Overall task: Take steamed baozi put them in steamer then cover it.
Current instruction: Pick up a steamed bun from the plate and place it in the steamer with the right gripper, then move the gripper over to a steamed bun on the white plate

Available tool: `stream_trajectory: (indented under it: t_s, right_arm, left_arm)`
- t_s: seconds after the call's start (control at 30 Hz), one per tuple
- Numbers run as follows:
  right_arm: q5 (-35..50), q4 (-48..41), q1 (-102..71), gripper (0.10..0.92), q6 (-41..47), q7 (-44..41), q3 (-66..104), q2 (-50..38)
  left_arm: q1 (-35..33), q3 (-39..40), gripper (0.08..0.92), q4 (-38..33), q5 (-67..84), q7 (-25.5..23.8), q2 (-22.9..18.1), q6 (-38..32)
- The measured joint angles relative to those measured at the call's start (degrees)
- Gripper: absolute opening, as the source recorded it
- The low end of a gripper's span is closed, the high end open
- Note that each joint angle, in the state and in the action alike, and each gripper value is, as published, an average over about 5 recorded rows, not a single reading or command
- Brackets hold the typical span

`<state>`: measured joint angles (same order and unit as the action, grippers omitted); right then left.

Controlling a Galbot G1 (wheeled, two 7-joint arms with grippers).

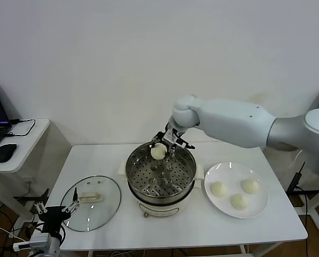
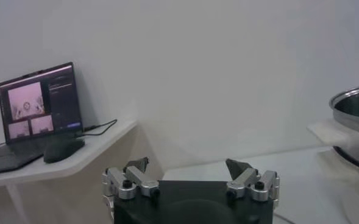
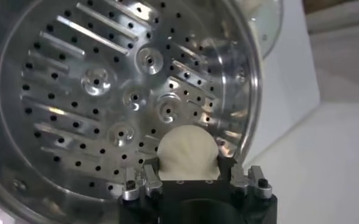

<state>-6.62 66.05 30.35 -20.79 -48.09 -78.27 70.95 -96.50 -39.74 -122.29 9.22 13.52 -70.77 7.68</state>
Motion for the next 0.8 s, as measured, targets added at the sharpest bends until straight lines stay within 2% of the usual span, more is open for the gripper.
stream_trajectory:
  t_s: [0.27, 0.37, 0.5, 0.6, 0.8]
  right_arm:
    - [-5.01, -2.62, -2.51, 0.609, -3.65, 1.52, 0.71, 1.32]
    - [-6.04, -3.27, -3.17, 0.660, -4.64, 2.16, 1.00, 1.60]
    - [-6.48, -3.41, -3.28, 0.769, -5.28, 2.70, 1.23, 1.49]
    - [-5.69, -2.98, -2.75, 0.813, -4.93, 2.54, 1.53, 1.08]
    - [0.90, 0.99, 0.40, 0.822, 1.22, -0.34, 2.77, -1.62]
  left_arm:
    - [-0.05, 0.07, 0.823, -0.44, 0.09, 0.00, -0.14, 0.19]
    - [0.00, 0.08, 0.823, -0.64, 0.08, 0.01, -0.23, 0.28]
    - [0.09, 0.19, 0.823, -0.72, 0.03, 0.04, -0.44, 0.37]
    - [0.09, 0.20, 0.823, -0.91, 0.02, 0.05, -0.46, 0.45]
    - [0.03, -0.17, 0.823, -1.67, 0.16, 0.02, -0.02, 0.82]
